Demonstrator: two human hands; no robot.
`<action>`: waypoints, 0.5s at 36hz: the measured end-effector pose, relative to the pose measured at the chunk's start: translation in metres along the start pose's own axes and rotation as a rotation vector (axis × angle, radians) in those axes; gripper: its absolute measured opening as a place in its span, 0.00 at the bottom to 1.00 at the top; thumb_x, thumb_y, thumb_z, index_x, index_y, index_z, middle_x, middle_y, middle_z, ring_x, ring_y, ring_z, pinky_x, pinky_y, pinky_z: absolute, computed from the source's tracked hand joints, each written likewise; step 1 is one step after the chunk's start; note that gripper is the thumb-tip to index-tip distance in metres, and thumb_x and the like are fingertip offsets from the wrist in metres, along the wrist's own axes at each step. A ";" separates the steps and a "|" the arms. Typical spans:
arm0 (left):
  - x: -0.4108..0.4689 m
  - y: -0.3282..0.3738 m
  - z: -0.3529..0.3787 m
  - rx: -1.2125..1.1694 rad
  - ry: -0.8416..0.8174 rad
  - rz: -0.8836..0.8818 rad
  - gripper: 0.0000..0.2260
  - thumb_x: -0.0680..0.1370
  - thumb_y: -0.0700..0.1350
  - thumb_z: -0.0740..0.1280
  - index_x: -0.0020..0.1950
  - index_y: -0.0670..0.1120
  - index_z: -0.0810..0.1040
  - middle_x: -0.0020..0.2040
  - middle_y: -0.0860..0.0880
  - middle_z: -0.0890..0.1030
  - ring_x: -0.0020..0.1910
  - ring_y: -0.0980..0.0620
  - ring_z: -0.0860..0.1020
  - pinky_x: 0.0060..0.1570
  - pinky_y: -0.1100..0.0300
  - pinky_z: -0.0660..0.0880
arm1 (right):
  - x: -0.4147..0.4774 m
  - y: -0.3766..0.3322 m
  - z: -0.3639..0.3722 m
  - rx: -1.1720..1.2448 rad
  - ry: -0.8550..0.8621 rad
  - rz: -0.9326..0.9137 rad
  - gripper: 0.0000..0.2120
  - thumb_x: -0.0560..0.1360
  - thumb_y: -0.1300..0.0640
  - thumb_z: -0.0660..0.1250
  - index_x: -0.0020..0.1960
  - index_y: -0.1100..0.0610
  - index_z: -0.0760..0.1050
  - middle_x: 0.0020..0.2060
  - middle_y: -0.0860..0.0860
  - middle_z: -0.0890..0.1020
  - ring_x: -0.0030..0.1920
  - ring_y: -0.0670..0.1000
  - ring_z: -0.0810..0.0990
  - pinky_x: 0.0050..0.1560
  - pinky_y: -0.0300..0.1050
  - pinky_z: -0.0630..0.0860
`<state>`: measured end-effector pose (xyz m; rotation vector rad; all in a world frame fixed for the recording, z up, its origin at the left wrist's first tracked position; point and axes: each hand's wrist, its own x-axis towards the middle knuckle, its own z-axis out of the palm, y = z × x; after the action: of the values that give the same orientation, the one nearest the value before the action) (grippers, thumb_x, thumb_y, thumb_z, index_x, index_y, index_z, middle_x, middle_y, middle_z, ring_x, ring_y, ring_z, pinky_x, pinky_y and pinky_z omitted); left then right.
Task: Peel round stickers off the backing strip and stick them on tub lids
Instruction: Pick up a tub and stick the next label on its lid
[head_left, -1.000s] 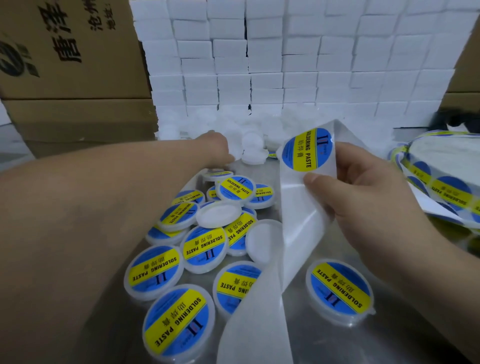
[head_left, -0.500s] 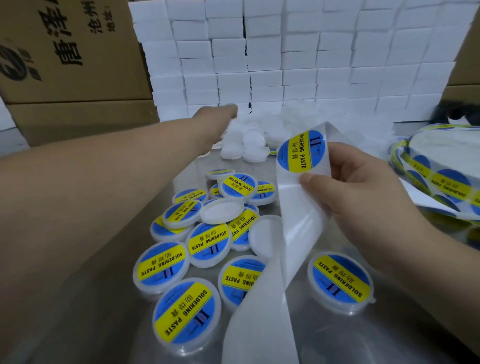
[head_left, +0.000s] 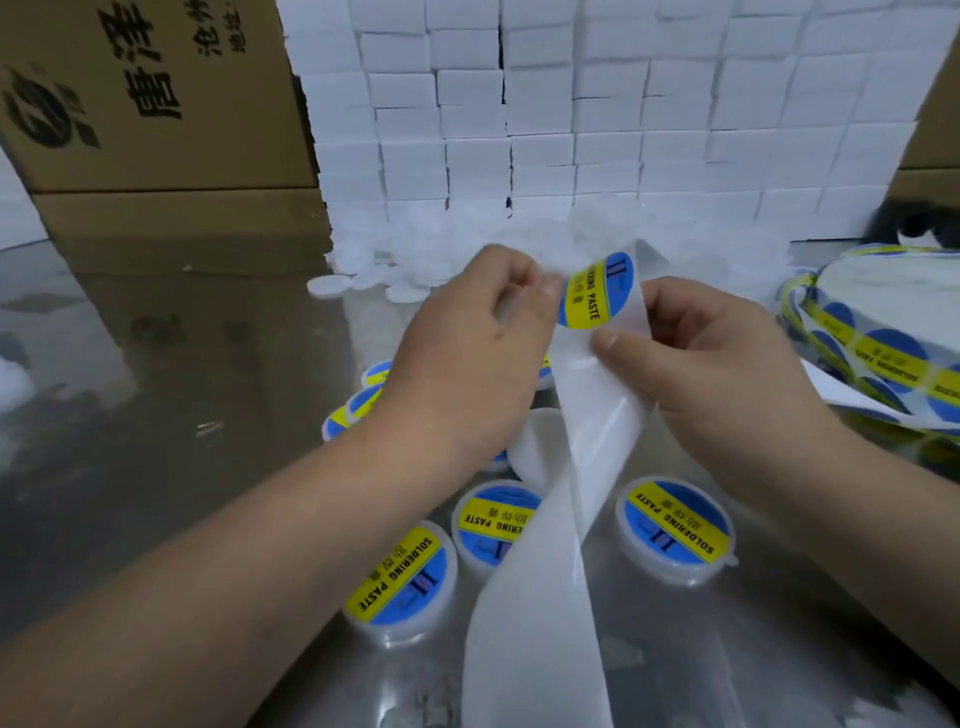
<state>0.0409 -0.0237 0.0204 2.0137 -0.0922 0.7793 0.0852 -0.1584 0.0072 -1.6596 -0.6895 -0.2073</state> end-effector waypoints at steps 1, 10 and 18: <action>-0.002 -0.003 0.001 0.032 -0.020 0.056 0.09 0.78 0.50 0.58 0.39 0.54 0.71 0.34 0.58 0.74 0.33 0.63 0.70 0.35 0.70 0.67 | 0.000 0.000 0.000 -0.003 -0.008 -0.009 0.06 0.73 0.63 0.67 0.42 0.55 0.81 0.40 0.56 0.84 0.43 0.59 0.82 0.46 0.57 0.78; -0.004 -0.009 -0.007 0.349 -0.010 0.247 0.15 0.70 0.55 0.64 0.53 0.54 0.80 0.48 0.57 0.70 0.51 0.60 0.71 0.47 0.75 0.63 | 0.000 -0.001 -0.002 0.020 -0.099 -0.039 0.08 0.70 0.61 0.62 0.43 0.57 0.80 0.38 0.63 0.80 0.37 0.52 0.77 0.40 0.48 0.74; -0.009 -0.012 -0.010 0.421 -0.029 0.284 0.10 0.67 0.52 0.73 0.46 0.51 0.80 0.47 0.56 0.70 0.50 0.52 0.74 0.46 0.67 0.67 | -0.005 0.001 0.001 -0.193 -0.169 -0.212 0.11 0.72 0.66 0.63 0.42 0.55 0.82 0.40 0.46 0.81 0.43 0.42 0.79 0.43 0.35 0.74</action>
<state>0.0335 -0.0107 0.0099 2.4446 -0.2528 1.0139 0.0814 -0.1587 0.0036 -1.8013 -1.0005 -0.2949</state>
